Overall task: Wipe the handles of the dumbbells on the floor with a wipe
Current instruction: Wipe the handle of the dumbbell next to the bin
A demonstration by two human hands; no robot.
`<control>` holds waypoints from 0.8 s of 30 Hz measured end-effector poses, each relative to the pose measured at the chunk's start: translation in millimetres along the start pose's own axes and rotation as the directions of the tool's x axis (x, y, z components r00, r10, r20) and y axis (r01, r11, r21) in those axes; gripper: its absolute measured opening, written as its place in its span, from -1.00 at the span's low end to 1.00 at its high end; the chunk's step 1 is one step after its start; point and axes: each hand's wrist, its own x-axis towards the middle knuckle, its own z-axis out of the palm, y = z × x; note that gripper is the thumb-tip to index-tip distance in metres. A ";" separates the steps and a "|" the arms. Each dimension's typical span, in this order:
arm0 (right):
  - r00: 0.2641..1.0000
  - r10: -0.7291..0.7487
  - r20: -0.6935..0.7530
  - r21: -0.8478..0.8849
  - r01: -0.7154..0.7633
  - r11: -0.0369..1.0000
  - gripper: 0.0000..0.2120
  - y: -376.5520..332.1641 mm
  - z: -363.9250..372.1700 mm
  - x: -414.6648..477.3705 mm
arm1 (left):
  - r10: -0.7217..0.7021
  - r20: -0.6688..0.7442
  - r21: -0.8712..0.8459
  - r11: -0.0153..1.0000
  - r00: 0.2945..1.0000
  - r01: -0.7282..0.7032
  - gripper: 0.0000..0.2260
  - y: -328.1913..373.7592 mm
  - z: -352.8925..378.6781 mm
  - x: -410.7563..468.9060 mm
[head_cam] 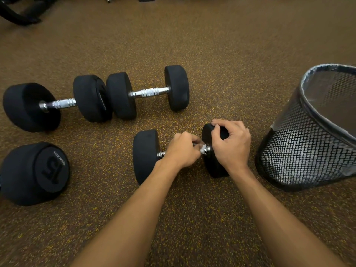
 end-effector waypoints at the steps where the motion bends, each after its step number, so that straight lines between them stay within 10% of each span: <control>1: 1.000 0.001 0.000 -0.001 -0.001 1.000 -0.81 0.3 0.2 0.3 | -0.003 0.014 0.008 1.000 1.000 0.003 -0.81 2.6 2.1 1.0; 24: 1.000 -0.006 -0.006 -0.008 0.006 1.000 -0.82 1.5 1.4 1.3 | -0.034 0.071 0.028 0.999 0.997 0.032 -0.79 9.1 0.9 7.9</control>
